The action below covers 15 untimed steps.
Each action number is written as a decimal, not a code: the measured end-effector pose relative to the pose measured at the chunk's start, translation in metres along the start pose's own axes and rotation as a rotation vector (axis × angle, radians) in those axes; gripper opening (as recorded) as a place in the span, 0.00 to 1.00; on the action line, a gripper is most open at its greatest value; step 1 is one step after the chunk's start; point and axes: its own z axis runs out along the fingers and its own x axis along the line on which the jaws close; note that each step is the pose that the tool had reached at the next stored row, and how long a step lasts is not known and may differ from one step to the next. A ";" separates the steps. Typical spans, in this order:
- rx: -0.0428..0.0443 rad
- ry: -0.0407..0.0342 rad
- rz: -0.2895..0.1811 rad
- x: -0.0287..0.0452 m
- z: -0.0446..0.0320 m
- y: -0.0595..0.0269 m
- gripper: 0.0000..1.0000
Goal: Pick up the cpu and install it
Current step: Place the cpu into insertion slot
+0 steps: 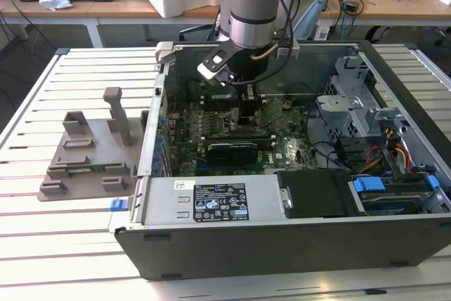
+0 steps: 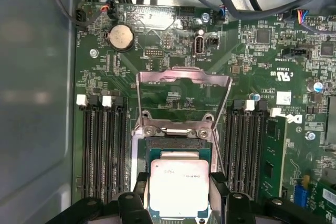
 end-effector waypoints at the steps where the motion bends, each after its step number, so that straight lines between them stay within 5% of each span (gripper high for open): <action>1: 0.0000 -0.0001 0.000 0.0000 0.0012 0.0000 0.55; 5: -0.0001 0.0001 0.001 0.0004 0.0116 -0.0003 0.55; 15: 0.0001 0.0000 0.001 0.0015 0.0217 -0.0003 0.55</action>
